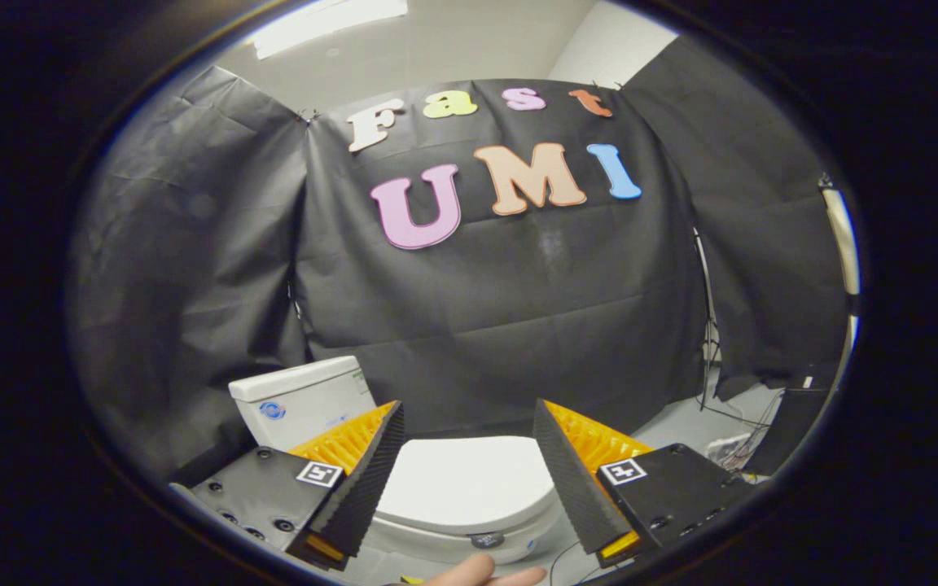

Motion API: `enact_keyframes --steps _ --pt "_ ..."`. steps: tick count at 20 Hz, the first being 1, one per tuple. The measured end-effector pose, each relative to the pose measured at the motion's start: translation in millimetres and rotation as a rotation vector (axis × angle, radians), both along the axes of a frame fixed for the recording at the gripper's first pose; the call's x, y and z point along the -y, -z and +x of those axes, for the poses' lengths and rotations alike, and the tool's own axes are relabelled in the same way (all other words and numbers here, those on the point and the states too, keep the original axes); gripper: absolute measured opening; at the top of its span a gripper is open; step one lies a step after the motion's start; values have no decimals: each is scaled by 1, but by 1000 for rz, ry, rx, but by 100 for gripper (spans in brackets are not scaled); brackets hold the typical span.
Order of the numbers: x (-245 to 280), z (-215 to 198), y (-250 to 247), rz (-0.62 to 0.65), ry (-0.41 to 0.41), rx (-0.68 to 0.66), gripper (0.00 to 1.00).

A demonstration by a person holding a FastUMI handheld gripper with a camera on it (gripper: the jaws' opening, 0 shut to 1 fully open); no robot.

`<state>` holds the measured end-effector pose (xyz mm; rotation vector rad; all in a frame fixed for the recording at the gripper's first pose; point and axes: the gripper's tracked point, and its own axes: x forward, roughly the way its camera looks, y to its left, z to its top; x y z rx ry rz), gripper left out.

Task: Open the toilet lid.

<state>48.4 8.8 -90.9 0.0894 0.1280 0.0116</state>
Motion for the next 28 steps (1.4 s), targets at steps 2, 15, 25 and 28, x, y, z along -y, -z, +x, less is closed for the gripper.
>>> enact_keyframes --steps 2,15,25,28 --pt "7 2 21 54 19 -19 99" --pt "25 -6 210 554 188 -260 98" --pt "2 -22 301 823 258 -424 97" --pt "0 -11 305 878 274 -378 96"
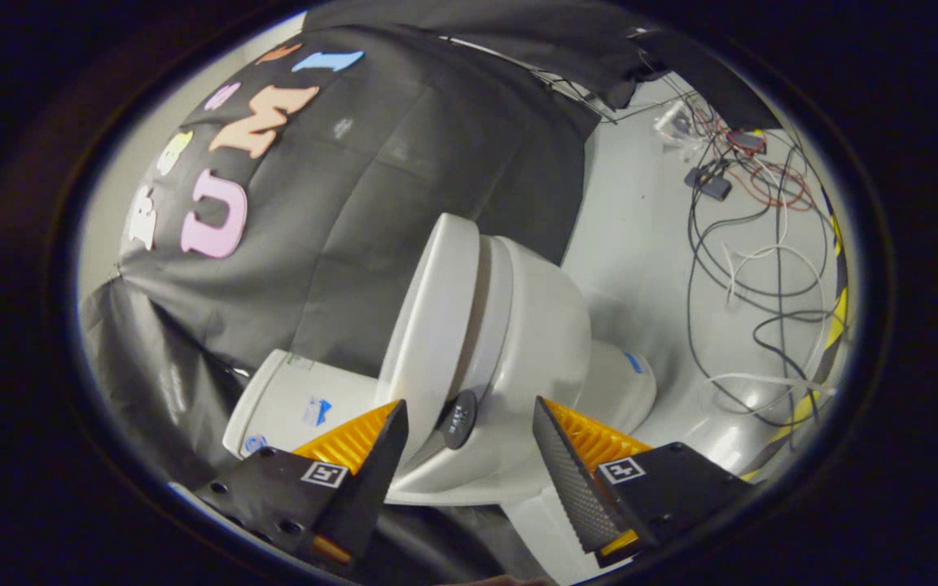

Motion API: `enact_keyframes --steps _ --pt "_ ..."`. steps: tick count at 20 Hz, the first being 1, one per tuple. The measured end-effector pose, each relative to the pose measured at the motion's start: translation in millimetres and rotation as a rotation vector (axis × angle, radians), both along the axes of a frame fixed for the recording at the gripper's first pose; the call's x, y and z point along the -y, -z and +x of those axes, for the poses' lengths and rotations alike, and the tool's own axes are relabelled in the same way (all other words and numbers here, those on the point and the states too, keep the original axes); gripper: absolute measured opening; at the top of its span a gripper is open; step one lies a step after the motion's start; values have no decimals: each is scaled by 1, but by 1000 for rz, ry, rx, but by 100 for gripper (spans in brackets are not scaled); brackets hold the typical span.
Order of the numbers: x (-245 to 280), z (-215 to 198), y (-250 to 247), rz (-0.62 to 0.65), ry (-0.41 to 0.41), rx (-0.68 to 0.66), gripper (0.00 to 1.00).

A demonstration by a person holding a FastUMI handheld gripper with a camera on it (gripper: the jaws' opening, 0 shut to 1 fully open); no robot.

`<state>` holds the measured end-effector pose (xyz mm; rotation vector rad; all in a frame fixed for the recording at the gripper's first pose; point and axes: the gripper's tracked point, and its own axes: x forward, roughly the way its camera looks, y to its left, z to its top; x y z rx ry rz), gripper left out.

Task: Open the toilet lid.

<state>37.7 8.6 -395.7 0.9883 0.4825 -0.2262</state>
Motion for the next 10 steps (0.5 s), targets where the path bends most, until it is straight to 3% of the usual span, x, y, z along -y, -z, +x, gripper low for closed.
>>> enact_keyframes --steps 4,8,10 --pt "-15 7 15 31 -16 -10 66" --pt "-15 19 8 136 66 53 35" --pt "-10 21 6 208 120 74 35"
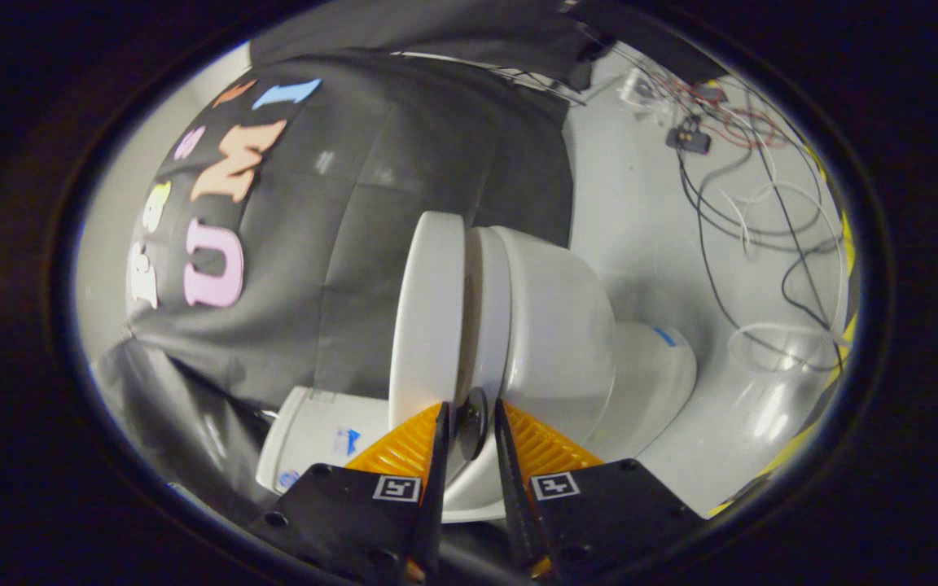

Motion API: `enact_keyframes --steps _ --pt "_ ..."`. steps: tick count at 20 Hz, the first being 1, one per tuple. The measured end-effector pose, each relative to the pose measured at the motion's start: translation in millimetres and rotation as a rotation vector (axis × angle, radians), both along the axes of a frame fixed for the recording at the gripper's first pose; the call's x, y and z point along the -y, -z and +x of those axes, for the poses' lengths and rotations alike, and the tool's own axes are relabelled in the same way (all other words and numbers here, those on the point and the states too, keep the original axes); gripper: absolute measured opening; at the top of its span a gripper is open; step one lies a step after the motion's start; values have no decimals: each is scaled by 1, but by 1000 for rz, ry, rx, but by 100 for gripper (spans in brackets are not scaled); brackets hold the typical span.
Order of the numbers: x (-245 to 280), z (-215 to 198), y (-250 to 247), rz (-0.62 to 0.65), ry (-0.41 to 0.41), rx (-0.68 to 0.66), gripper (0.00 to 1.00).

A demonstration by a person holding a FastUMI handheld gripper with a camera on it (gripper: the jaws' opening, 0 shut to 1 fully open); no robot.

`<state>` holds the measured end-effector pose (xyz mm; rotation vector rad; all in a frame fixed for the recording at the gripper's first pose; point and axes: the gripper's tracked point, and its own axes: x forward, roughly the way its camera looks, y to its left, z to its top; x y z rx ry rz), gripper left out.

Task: Open the toilet lid.

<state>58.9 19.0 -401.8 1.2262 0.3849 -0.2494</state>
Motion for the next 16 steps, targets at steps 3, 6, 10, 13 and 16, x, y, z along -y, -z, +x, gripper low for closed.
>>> enact_keyframes --steps 3,6,10,13,16 --pt "4 3 6 3 25 -30 2" --pt "1 3 3 -32 3 -71 4" --pt "1 4 2 -32 17 -121 4" --pt "5 1 2 -112 50 -181 4" --pt "5 2 -5 -104 54 -190 4"
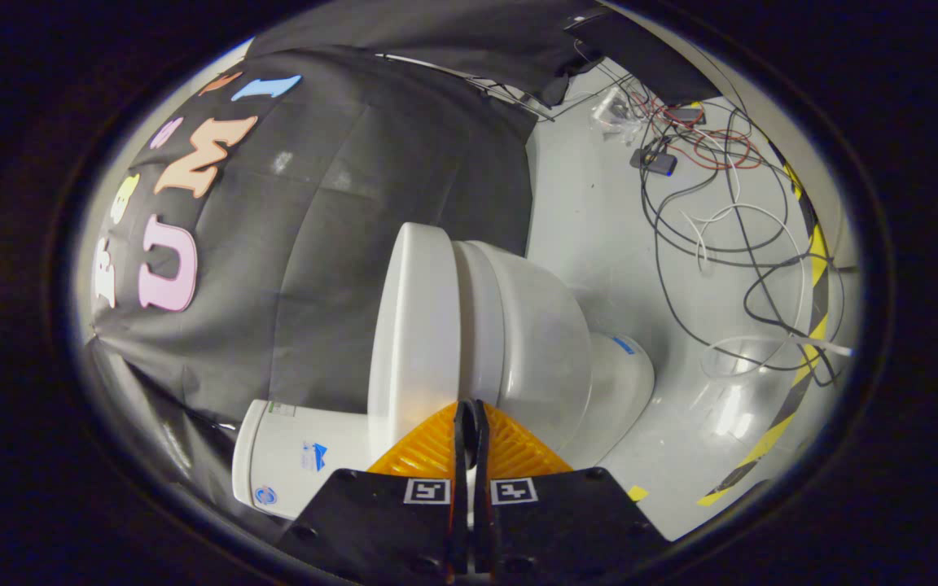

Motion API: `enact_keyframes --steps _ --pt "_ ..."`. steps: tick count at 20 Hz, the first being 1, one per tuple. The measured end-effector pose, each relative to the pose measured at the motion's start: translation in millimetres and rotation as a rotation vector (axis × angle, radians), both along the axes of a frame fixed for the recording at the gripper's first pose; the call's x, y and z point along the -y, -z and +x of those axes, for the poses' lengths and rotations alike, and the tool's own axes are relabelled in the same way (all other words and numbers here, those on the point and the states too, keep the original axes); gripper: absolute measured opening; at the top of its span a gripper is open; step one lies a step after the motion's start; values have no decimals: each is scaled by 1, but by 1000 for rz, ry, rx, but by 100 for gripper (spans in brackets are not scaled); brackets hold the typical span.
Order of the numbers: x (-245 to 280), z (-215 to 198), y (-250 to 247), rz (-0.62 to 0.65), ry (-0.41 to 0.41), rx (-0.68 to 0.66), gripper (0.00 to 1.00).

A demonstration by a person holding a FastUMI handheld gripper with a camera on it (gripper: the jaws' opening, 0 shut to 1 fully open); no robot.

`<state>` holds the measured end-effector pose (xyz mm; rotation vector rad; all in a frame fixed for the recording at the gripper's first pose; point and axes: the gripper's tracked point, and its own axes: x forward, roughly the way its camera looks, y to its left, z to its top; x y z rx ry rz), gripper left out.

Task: Open the toilet lid.

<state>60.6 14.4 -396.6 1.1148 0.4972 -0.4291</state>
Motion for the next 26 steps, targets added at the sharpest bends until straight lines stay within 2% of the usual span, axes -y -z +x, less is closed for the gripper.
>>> enact_keyframes --steps 7,12,26 --pt "-3 3 -15 -13 18 -38 2" --pt "-5 8 -32 -77 -20 -72 1" --pt "-17 13 -64 -134 -47 -95 1"
